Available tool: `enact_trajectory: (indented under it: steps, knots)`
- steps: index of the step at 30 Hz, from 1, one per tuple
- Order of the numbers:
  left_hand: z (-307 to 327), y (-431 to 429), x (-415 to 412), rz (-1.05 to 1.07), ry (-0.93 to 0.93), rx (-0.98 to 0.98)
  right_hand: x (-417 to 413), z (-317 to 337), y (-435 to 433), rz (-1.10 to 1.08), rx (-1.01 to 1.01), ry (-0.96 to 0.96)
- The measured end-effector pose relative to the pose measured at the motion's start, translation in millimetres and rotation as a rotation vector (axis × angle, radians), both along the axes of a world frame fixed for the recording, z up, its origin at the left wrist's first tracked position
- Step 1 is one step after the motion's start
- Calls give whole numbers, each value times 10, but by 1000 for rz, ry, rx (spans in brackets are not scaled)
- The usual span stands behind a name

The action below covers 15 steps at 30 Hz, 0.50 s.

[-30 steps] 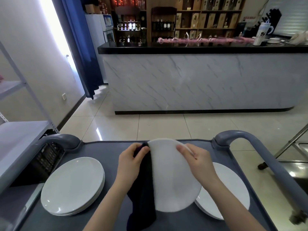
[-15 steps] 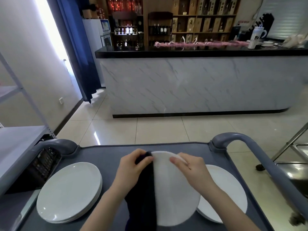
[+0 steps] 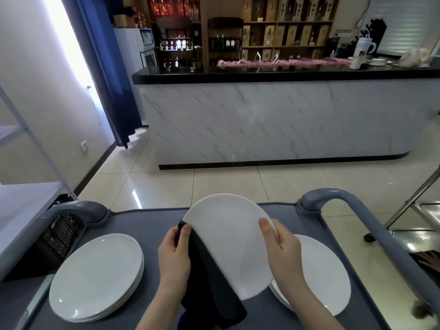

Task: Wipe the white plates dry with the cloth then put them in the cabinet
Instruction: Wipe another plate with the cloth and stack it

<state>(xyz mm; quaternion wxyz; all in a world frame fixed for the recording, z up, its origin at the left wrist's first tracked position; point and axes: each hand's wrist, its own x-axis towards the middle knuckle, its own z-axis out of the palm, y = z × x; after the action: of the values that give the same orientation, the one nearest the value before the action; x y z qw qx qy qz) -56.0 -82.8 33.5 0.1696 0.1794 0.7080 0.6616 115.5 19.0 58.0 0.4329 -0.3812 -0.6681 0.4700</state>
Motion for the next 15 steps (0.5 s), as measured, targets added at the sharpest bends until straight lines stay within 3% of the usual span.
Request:
enact_trajectory:
  steps: [5,9,15]
  knots:
    - [181,-54,-116,-110,219,-13,29,235,258,231,160,-229]
    - [286,-2,-132,-304,441,-107,-132,270,325,437,325,-576]
    - [210,11,-187,-318,348,-110,-192,129,245,340,235,-229]
